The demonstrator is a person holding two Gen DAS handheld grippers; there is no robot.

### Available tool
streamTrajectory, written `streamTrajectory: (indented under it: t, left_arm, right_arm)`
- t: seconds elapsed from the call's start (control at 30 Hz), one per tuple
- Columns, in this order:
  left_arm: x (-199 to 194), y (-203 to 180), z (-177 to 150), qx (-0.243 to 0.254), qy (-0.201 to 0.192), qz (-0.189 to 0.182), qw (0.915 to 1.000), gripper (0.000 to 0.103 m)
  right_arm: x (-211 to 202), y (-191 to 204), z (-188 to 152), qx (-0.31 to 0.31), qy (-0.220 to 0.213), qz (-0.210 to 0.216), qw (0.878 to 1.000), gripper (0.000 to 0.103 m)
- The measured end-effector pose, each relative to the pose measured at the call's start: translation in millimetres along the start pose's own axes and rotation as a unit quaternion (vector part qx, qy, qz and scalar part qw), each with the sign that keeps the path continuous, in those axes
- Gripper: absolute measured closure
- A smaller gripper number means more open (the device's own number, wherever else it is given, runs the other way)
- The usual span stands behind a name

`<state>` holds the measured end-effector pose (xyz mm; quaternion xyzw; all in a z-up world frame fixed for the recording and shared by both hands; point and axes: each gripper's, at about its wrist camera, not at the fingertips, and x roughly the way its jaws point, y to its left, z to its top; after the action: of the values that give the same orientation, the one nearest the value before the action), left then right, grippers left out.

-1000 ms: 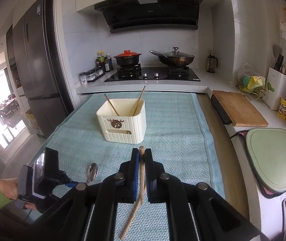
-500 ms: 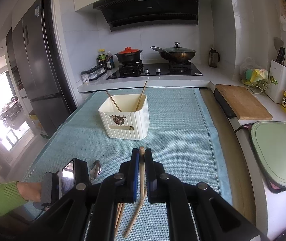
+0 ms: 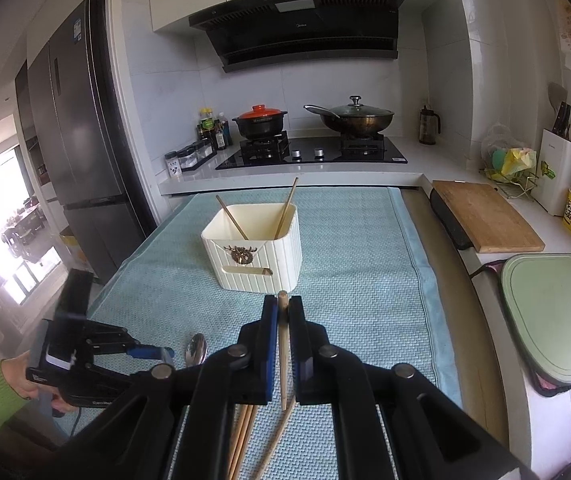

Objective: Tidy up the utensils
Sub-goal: 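Grasp the spoon with the left gripper and lift it toward the caddy, then drop the spoon into the cream caddy with the left gripper while the right gripper drops its chopstick in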

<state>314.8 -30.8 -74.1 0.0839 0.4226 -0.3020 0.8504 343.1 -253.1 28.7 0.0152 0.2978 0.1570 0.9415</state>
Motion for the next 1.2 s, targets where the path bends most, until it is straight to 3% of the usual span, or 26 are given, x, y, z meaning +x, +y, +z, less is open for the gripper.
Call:
streamTrajectory:
  t: [0.27, 0.7, 1.0, 1.2]
  left_arm:
    - [-56, 24, 28, -0.03, -0.069, 0.021, 0.997, 0.069]
    - [-87, 50, 60, -0.067, -0.105, 0.035, 0.9917, 0.069]
    - [-120, 77, 125, -0.082, -0.168, 0.069, 0.9799, 0.069]
    - [-113, 111, 173, -0.107, -0.199, 0.091, 0.97, 0.069]
  right_arm:
    - [-5, 15, 22, -0.013, -0.019, 0.005, 1.0, 0.097]
    - [-7, 35, 50, -0.032, -0.029, 0.009, 0.999, 0.097]
    - [5, 41, 103, -0.038, -0.066, 0.008, 0.997, 0.097]
    - [29, 46, 149, -0.047, -0.103, 0.001, 0.994, 0.097]
